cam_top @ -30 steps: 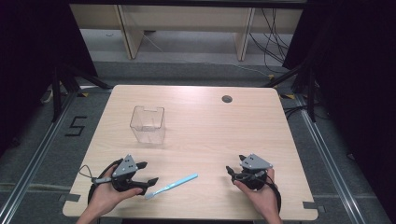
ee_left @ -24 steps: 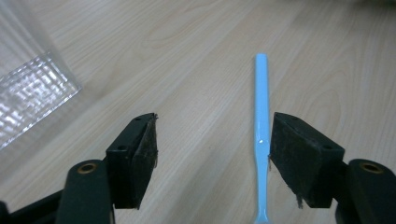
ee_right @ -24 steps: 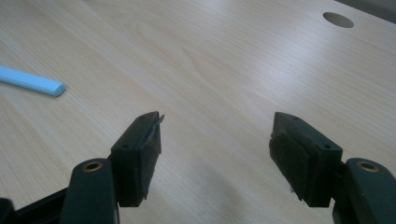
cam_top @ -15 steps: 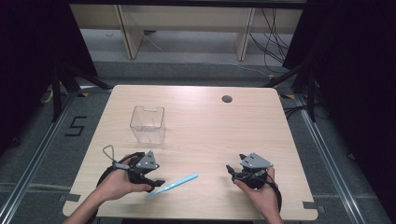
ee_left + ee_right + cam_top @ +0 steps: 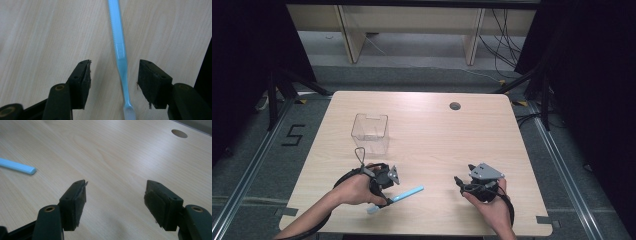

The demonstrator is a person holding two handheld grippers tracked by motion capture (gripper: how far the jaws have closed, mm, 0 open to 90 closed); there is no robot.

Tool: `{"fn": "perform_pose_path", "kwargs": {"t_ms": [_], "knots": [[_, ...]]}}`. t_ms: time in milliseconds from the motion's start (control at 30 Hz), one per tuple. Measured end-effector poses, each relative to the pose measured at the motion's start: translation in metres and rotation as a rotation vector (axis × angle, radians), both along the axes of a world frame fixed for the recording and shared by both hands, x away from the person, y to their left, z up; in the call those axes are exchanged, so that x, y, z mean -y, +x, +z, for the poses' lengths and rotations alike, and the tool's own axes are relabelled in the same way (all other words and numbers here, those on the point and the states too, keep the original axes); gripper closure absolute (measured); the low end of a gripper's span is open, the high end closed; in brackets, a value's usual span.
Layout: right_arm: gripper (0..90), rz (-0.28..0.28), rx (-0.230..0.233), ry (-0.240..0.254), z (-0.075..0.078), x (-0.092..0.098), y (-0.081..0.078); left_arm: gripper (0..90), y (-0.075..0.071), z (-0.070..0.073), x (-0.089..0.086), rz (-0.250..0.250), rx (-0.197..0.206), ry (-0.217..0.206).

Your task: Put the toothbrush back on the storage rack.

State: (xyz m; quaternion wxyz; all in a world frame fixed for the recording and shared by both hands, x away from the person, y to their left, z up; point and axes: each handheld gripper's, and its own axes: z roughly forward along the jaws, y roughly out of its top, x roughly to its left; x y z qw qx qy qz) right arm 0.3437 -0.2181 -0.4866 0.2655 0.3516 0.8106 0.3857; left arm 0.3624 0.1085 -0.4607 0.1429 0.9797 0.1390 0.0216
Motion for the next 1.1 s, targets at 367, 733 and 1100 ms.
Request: {"fn": "perform_pose_path", "kwargs": {"t_ms": [367,733,1100], "knots": [[34.5,-0.006,-0.018,0.011,0.002,-0.003,0.000,45.7,0.007,0.000,0.015,0.013,-0.038,0.091],[34.5,0.002,-0.008,-0.009,0.005,-0.004,0.002,49.8,0.006,-0.004,0.023,-0.016,-0.053,0.081],[34.5,-0.002,-0.028,0.000,0.003,-0.004,0.001,51.0,0.008,-0.010,0.020,-0.054,-0.074,0.130]]}}
